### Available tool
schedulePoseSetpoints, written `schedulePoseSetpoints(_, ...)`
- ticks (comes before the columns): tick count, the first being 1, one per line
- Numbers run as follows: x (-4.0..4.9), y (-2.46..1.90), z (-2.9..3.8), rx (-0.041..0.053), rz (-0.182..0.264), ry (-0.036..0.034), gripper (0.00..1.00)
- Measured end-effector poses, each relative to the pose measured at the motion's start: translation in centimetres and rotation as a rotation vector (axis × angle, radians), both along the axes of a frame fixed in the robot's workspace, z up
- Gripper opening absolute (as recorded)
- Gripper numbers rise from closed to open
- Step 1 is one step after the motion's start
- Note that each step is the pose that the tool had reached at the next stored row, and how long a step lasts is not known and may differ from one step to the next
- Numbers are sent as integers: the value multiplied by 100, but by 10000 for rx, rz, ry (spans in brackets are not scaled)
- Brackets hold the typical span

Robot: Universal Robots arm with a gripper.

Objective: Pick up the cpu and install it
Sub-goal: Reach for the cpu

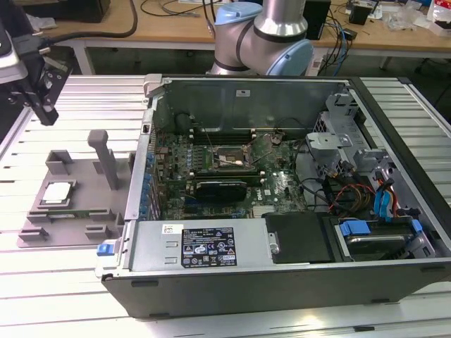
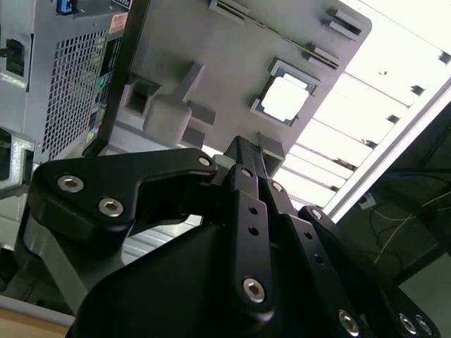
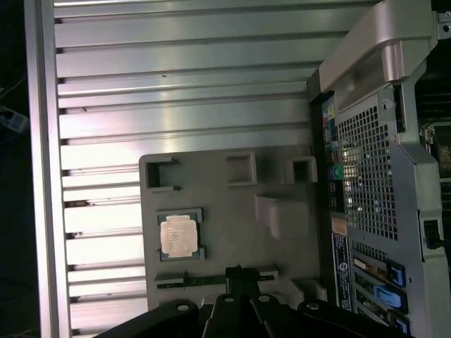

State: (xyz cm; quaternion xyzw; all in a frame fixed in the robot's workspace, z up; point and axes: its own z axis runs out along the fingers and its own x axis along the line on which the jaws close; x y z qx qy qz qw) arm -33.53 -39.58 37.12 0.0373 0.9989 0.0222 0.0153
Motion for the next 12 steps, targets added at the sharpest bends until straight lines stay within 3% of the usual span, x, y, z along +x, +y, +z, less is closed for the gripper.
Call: schedulePoseSetpoints(12,-22,0,-214,-1,-1,1,11)
